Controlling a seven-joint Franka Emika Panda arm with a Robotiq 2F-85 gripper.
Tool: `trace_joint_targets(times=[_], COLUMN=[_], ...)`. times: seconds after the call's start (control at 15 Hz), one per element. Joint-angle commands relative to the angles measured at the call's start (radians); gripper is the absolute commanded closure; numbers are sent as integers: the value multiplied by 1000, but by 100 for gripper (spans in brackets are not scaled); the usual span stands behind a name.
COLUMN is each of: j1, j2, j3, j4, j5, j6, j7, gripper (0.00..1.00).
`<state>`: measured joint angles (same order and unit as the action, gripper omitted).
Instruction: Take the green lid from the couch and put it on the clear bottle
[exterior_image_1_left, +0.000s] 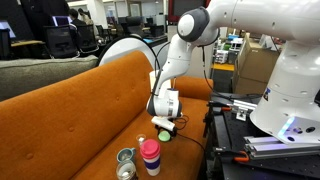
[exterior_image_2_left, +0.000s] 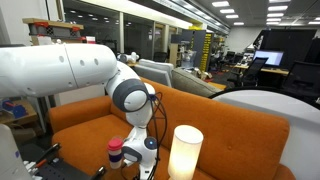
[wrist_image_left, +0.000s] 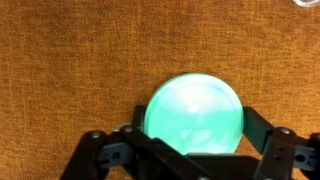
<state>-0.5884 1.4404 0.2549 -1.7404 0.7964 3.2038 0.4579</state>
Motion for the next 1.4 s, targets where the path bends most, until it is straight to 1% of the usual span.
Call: trace_joint_targets(times=[0.0, 0.27, 0.47, 0.67, 0.73, 0.8, 1.0, 1.2, 1.33], j1=[-106, -232, -316, -357, -321, -319, -243, -96, 31], j2=[-65, -138, -181, -215, -258, -270, -334, -406, -443], j3=[72, 183, 270, 329, 307, 314, 304, 265, 226], j4=[-99, -233, -340, -438, -431, -447, -443, -427, -418], j5=[-11, -37, -128, -256, -275, -312, -367, -360, -345], j6=[57, 141, 207, 299, 254, 259, 257, 257, 257], j7=[-75, -164, -151, -87, -57, -38, 4, 30, 44], gripper=[30, 30, 30, 30, 30, 30, 30, 30, 30])
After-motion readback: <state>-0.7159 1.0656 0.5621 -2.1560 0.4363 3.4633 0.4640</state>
